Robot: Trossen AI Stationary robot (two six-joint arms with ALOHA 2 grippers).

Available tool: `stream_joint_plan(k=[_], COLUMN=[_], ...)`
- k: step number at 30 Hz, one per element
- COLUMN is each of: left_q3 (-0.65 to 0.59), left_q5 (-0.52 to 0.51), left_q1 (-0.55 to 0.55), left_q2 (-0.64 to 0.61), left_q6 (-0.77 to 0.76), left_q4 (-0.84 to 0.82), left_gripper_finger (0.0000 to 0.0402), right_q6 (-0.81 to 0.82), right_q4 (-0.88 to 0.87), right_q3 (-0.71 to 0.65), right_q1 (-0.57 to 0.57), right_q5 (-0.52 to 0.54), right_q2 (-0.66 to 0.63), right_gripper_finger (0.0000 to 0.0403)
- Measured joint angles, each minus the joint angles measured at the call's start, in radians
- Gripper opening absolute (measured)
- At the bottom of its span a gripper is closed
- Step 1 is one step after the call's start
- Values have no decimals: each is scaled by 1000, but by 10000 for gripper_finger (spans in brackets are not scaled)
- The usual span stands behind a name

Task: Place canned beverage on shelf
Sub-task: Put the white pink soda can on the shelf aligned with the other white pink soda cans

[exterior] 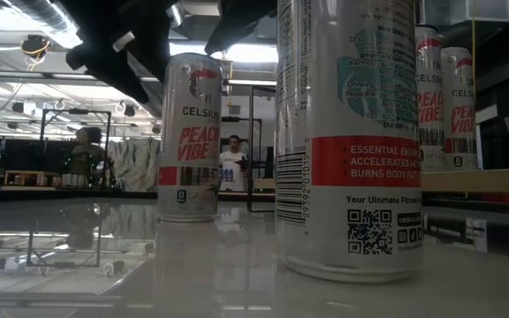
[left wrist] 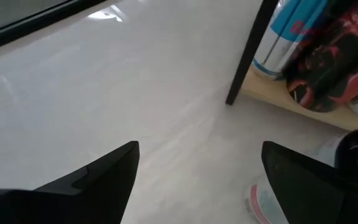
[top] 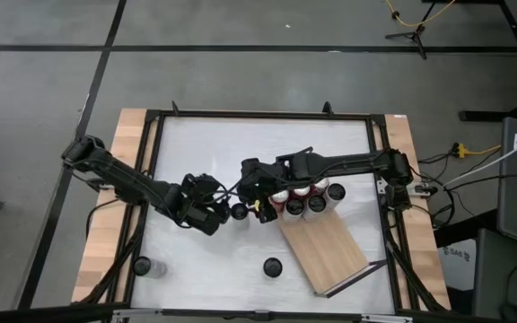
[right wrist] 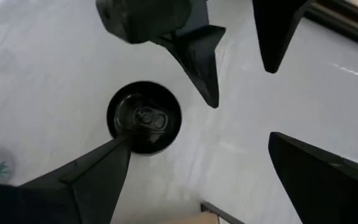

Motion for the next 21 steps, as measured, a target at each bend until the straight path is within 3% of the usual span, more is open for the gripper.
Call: stream_joint_plan(k=[4, 13, 21], left_q3=[0, 0, 0], left_q5=[38, 243, 243], left_q1=[0, -37, -109], left_q2=[-59, -109, -52], left_q6=[1, 31, -8], left_q4=[-22, -29, 32], left_gripper_finger=[332, 332, 332], right_q6=[0, -29, -29], right_q4=[-1, 10, 10], right_q3=[9, 12, 12], right_q1=[0, -1, -1], right_q5=[13, 147, 151], right_q2=[0, 0, 0], right_gripper_finger=[374, 374, 374])
